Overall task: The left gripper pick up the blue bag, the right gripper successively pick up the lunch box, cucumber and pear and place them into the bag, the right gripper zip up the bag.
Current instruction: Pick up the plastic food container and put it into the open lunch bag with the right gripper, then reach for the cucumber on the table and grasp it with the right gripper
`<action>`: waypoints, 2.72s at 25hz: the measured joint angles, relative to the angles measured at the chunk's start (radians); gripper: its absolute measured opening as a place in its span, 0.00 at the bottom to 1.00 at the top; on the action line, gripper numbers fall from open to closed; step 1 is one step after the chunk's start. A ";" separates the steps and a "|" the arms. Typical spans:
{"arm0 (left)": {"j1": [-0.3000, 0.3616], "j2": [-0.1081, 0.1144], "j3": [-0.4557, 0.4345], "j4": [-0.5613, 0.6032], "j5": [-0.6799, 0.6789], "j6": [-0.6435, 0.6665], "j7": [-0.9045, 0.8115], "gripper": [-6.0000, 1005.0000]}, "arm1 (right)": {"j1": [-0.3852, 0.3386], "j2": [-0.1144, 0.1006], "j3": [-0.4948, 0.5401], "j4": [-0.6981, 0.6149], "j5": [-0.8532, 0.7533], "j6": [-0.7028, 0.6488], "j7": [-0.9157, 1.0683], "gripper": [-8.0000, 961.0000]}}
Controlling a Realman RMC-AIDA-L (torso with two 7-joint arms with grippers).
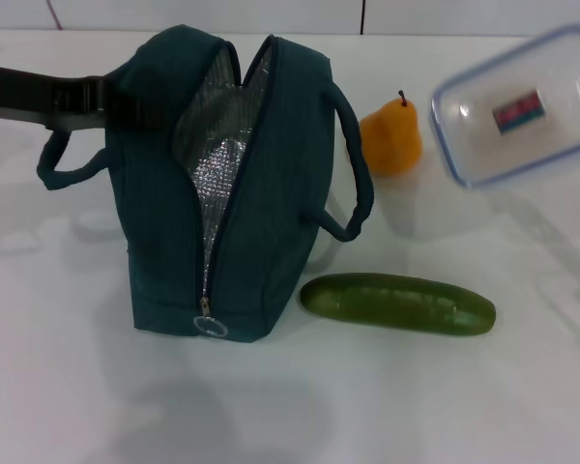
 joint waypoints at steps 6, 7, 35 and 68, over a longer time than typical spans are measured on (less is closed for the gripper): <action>-0.012 0.002 0.003 -0.006 0.003 0.000 0.002 0.05 | 0.113 0.000 0.000 0.019 0.040 -0.055 0.020 0.13; -0.016 0.002 0.003 -0.008 0.003 0.000 0.003 0.05 | 0.138 0.000 0.001 0.023 0.048 -0.064 0.024 0.13; -0.062 -0.010 -0.002 -0.088 -0.004 -0.042 0.074 0.05 | 0.464 0.000 -0.021 0.120 -0.128 0.241 -0.089 0.18; -0.012 -0.015 -0.006 -0.087 -0.011 -0.072 0.107 0.05 | 0.161 -0.032 -0.309 -0.390 -0.221 0.180 -0.132 0.75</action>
